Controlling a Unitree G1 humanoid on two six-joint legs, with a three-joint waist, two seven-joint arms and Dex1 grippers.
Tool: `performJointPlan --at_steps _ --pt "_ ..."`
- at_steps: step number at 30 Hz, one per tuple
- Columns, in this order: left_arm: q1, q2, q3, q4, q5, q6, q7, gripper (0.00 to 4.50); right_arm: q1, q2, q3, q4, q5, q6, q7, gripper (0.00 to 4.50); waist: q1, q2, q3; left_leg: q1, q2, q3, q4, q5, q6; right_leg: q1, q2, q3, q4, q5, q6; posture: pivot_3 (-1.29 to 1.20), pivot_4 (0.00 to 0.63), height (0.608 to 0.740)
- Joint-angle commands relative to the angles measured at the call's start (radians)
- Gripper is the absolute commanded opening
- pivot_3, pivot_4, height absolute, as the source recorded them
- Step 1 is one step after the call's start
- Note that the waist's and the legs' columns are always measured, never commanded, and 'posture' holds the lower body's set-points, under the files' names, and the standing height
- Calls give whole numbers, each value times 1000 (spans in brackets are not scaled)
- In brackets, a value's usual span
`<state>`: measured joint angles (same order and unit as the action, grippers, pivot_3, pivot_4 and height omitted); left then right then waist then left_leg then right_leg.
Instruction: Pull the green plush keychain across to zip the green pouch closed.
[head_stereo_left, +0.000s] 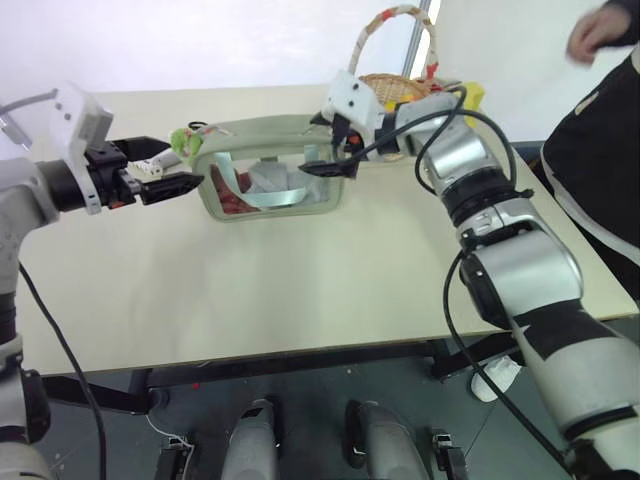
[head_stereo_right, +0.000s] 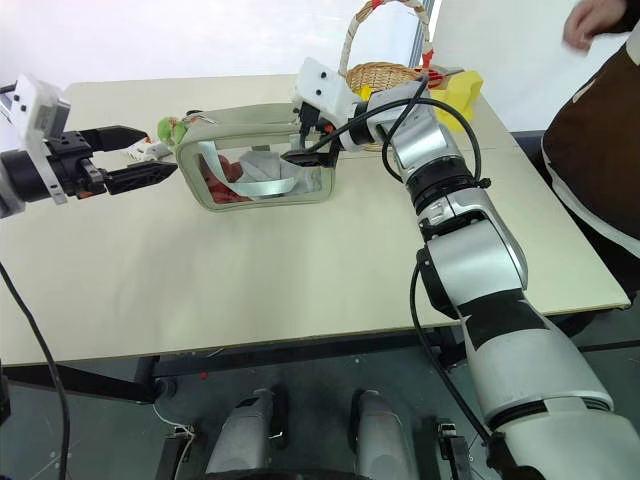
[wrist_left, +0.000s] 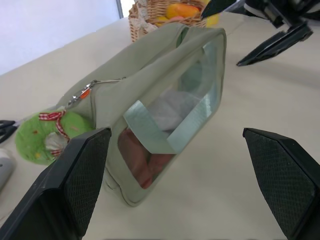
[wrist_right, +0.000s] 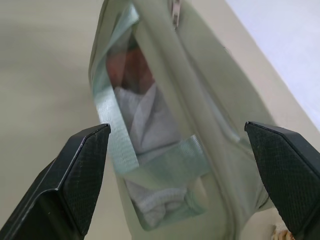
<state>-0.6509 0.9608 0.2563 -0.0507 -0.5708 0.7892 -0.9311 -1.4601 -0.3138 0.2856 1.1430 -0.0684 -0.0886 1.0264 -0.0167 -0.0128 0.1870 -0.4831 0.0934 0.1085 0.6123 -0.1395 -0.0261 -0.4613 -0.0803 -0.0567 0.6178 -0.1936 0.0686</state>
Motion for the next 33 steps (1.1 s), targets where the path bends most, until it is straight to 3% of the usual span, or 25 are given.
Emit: performJointPlan --at_steps 1,4,11,19,25,33 --pt "17 -2 37 -75 -30 17 25 4500 -33 18 -2 60 -51 -55 -43 4470 -3 0 0 0 0 0 0 0 0 0 0 0 0 0 0 0 150 740" --pt "23 -7 52 -106 -53 40 48 4500 -46 32 -9 87 -76 -78 -60 3657 -4 0 0 1 0 0 0 0 0 0 0 0 2 1 2 0 150 740" --pt "9 -10 34 -85 -52 20 70 4500 -53 46 -32 102 -100 -108 -89 48 -8 0 0 3 0 0 -1 0 -1 1 1 0 4 1 2 0 150 740" --pt "-6 14 36 -46 -37 -4 59 4500 -37 9 -90 -24 -52 -166 2 12 -5 0 0 3 0 0 0 1 -1 0 1 0 4 1 3 0 150 740" --pt "-10 7 20 -41 -41 -6 55 4500 134 -33 -135 -349 86 -60 220 12 3 0 0 3 0 0 0 1 -1 2 1 0 4 1 4 0 150 740" --pt "-39 9 -1 -27 -36 -9 45 4500 289 -92 -97 -611 79 53 257 12 2 0 0 3 0 0 2 1 -1 0 0 0 7 0 1 0 150 740"
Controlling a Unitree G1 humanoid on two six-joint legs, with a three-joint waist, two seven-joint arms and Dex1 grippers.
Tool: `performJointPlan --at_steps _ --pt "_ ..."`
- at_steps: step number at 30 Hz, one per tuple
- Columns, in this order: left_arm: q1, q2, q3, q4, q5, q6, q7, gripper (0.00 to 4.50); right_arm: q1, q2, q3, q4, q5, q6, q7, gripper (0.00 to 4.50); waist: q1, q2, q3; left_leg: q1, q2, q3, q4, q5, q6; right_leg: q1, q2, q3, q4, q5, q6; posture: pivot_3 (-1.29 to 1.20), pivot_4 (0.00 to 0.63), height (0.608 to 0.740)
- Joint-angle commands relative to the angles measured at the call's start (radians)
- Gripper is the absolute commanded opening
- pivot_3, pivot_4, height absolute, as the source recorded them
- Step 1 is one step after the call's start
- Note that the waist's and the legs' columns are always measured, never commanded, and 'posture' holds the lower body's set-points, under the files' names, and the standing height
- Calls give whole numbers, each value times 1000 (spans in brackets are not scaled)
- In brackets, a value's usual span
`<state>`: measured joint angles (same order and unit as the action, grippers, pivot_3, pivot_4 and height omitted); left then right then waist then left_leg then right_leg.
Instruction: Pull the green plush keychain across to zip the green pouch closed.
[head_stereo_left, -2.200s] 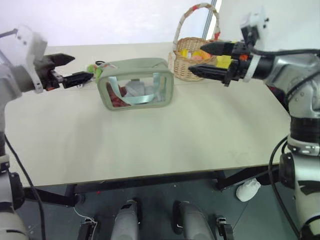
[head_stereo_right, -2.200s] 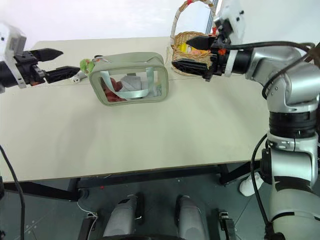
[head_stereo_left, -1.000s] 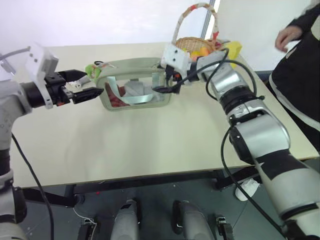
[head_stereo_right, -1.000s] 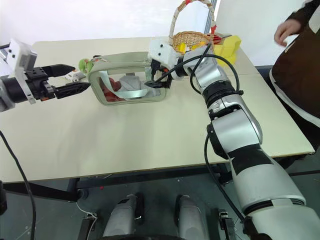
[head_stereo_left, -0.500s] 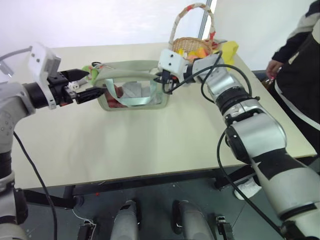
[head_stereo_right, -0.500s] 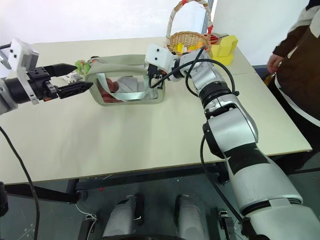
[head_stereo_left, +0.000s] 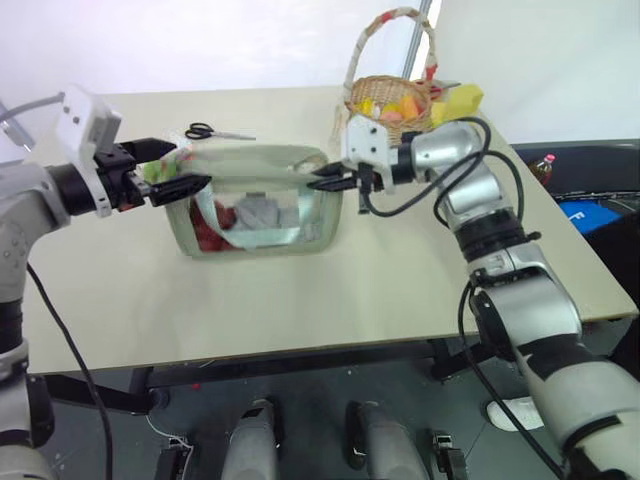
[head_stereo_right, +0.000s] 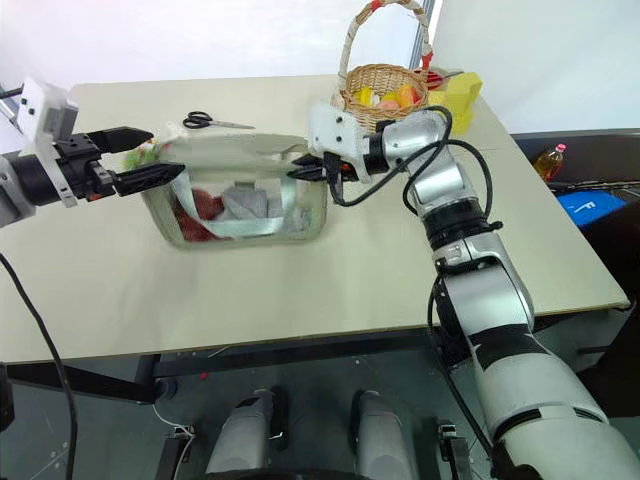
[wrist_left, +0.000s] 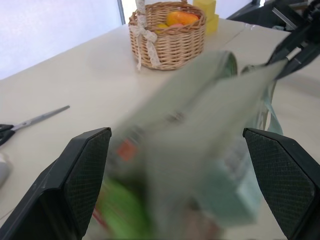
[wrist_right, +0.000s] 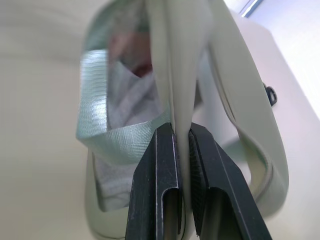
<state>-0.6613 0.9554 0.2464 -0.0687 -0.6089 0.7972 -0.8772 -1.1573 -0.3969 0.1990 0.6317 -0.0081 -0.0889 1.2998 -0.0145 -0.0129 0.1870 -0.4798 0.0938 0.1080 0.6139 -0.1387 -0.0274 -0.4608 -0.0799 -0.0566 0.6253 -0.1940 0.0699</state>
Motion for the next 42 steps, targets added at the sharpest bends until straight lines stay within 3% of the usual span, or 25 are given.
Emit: performJointPlan --at_steps 1,12,26,29,33,38,42 --pt "-30 15 8 -8 3 -17 -11 4500 -8 -10 -7 -120 17 80 -24 12 -1 0 0 0 0 0 0 0 0 0 0 0 1 0 0 0 150 740" --pt "-37 21 10 2 9 -16 -24 4500 20 -67 12 -341 3 369 -71 12 3 0 0 0 0 0 1 0 -1 -1 0 0 3 -1 0 0 150 740" --pt "-49 16 -6 13 17 -24 -30 4500 120 -66 61 -439 9 422 -91 12 -1 0 0 1 0 0 0 0 -1 -1 0 0 3 -1 0 0 150 740" --pt "-49 20 -3 16 18 -23 -34 4500 118 -78 52 -456 21 431 -83 1115 -2 0 0 1 0 -1 0 0 -1 -1 0 0 3 -1 -1 0 150 740" --pt "-52 38 22 38 14 -17 -35 4500 103 -125 17 -508 49 445 -66 3191 3 0 0 1 0 -1 0 0 -1 -1 0 0 3 -1 0 0 150 740" --pt "-33 73 78 121 26 -41 -26 4500 147 -211 -29 -631 128 543 -42 3191 2 0 0 0 0 -1 0 0 -1 -2 -1 0 3 -1 -1 0 150 740" --pt "-20 86 78 172 45 -70 -43 4500 185 -201 -19 -667 143 580 -83 3191 1 -1 -1 1 0 -1 0 0 -1 -2 -1 0 2 -2 -2 0 150 740"
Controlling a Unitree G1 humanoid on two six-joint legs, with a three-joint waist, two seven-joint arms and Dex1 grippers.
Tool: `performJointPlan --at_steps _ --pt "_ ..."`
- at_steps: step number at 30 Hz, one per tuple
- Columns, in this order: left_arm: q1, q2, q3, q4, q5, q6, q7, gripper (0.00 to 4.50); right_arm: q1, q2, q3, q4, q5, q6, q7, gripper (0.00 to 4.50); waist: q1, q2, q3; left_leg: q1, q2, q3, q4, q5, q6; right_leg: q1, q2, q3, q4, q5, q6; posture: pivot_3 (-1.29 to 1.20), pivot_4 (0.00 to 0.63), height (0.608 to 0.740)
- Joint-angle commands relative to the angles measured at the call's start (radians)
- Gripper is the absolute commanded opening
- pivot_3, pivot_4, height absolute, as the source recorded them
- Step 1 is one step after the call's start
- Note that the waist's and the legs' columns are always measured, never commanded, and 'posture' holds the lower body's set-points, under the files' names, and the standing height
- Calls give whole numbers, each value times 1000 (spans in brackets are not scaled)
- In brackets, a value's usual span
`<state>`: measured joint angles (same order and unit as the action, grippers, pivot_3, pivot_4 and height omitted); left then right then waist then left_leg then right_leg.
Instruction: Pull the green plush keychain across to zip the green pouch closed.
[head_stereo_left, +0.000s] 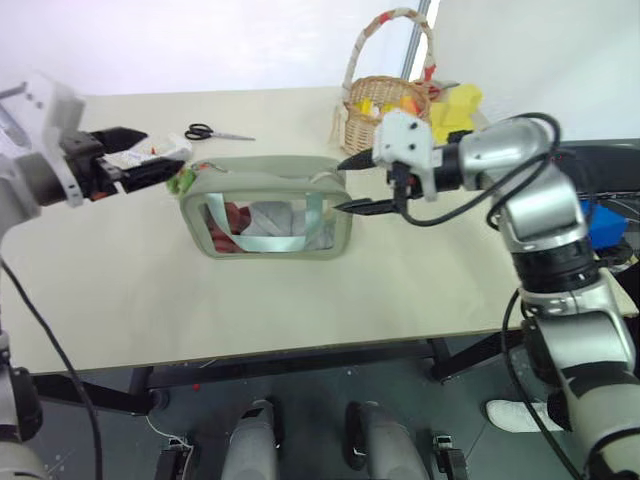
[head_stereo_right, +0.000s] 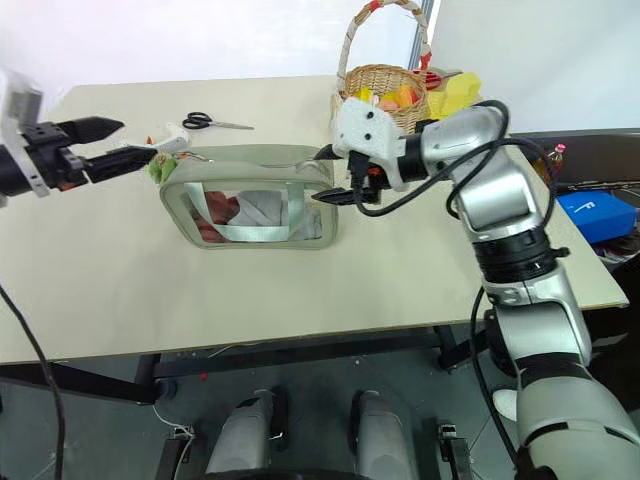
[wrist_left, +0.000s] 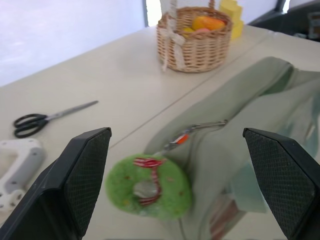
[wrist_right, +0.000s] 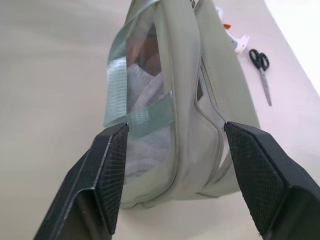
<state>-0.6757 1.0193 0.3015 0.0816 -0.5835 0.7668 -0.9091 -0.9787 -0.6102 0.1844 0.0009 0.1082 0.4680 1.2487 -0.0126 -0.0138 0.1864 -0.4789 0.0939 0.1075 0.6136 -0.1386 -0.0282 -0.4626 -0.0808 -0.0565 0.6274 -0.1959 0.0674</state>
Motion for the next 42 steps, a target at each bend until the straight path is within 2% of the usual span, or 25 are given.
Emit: performJointPlan --at_steps 1,6,11,14,19,24,31,42 --pt "-7 24 19 34 25 -47 -16 4500 9 19 -1 -36 27 28 -41 3191 -1 0 0 0 0 0 0 0 0 0 0 0 0 0 0 0 150 740" --pt "1 45 11 147 56 -78 -68 4500 8 78 19 50 14 -7 -103 3191 -3 0 0 0 0 0 -1 0 0 -1 0 0 0 0 0 0 150 740" --pt "28 45 5 184 81 -111 -99 4500 15 79 37 93 1 -47 -117 3191 2 0 0 -1 0 1 -1 0 0 -1 0 0 -1 0 0 0 150 740" --pt "8 21 -8 209 92 -123 -90 4500 20 74 43 97 12 -53 -102 2414 1 0 0 -1 0 1 0 0 0 -1 0 0 -1 0 0 0 150 740" --pt "-21 -31 -52 236 140 -174 -66 4500 20 73 50 97 11 -74 -87 26 0 0 0 -1 0 1 -1 0 0 -1 0 0 -1 0 -1 0 150 740" --pt "-20 -65 -87 247 170 -214 -74 4500 22 72 59 87 9 -81 -81 26 -2 0 0 -1 0 1 -1 0 0 -1 0 0 -1 0 0 0 150 740" --pt "-59 -94 -129 382 238 -308 -78 4500 30 66 70 62 13 -67 -61 26 -1 0 0 -1 0 1 0 0 0 -1 0 0 0 0 0 0 150 740" --pt "-156 -163 -141 493 286 -382 -68 4500 27 78 73 56 13 -62 -68 26 0 0 0 -1 0 1 0 0 0 0 0 0 1 0 0 0 150 740"
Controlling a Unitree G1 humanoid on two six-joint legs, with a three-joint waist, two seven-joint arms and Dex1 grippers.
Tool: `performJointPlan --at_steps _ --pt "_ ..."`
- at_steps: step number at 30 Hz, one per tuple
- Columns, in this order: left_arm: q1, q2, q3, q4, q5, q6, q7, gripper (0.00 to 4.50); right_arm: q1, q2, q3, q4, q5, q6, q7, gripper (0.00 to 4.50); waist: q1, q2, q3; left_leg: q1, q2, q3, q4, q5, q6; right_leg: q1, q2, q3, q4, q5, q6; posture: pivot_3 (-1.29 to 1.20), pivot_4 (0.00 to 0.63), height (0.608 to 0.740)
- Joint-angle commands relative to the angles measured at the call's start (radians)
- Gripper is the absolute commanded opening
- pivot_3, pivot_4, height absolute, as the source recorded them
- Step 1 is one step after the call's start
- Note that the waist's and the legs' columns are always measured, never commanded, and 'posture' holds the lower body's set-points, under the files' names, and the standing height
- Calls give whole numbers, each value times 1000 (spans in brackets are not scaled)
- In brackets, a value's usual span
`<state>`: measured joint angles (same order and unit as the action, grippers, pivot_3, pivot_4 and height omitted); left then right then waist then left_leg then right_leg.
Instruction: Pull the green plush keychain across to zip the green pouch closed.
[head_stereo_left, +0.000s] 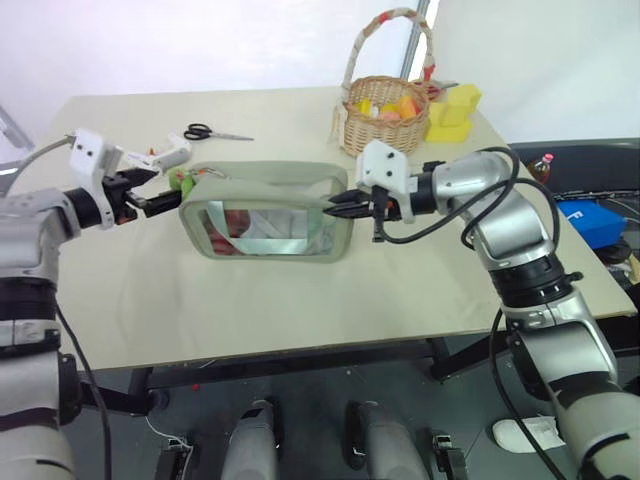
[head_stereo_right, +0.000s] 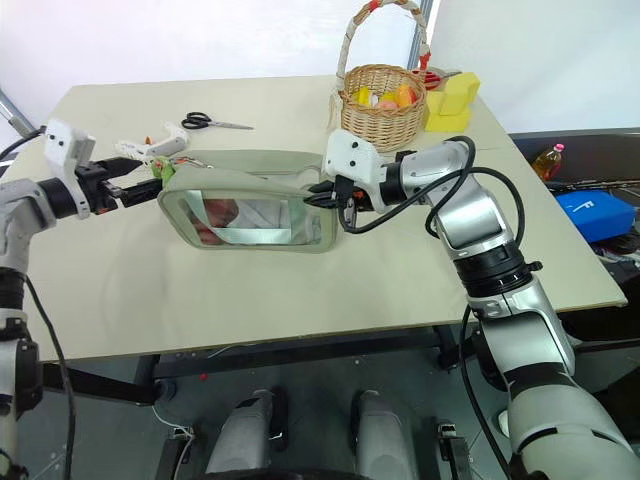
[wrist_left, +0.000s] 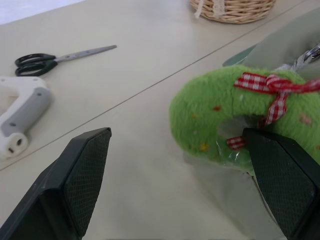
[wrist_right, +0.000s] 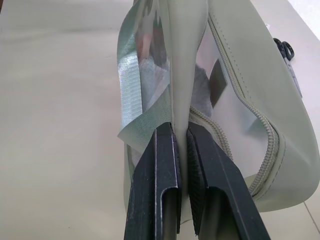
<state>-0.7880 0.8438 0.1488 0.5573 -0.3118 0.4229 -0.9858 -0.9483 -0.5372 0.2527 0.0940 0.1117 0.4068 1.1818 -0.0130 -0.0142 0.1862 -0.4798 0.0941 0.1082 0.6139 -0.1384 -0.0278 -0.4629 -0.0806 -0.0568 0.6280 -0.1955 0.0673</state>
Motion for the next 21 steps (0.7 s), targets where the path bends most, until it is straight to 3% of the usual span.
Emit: performJointPlan --at_steps 1,6,9,16,21 --pt "-55 10 11 34 21 -46 11 4500 -1 6 6 -38 8 -1 -3 26 -1 0 0 0 0 0 0 0 0 0 0 0 0 0 0 0 150 740" --pt "-74 4 7 69 36 -69 -5 4500 -6 10 7 -30 4 -6 -14 26 -2 0 0 0 0 0 0 0 0 0 0 0 0 0 0 0 150 740" --pt "-78 0 15 70 30 -69 -16 3753 -8 10 7 -27 3 -7 -18 0 -1 0 0 0 0 0 0 0 0 0 0 0 0 0 0 0 150 740" --pt "-94 5 29 64 22 -65 -28 174 -14 12 3 -9 -2 -14 -32 0 -1 0 0 0 0 0 0 0 0 0 0 0 0 0 0 0 150 740" --pt "-132 34 45 4 -15 6 -62 68 -22 15 2 12 -10 -28 -40 0 -1 0 0 0 0 0 0 0 0 0 0 0 0 0 0 0 150 740"
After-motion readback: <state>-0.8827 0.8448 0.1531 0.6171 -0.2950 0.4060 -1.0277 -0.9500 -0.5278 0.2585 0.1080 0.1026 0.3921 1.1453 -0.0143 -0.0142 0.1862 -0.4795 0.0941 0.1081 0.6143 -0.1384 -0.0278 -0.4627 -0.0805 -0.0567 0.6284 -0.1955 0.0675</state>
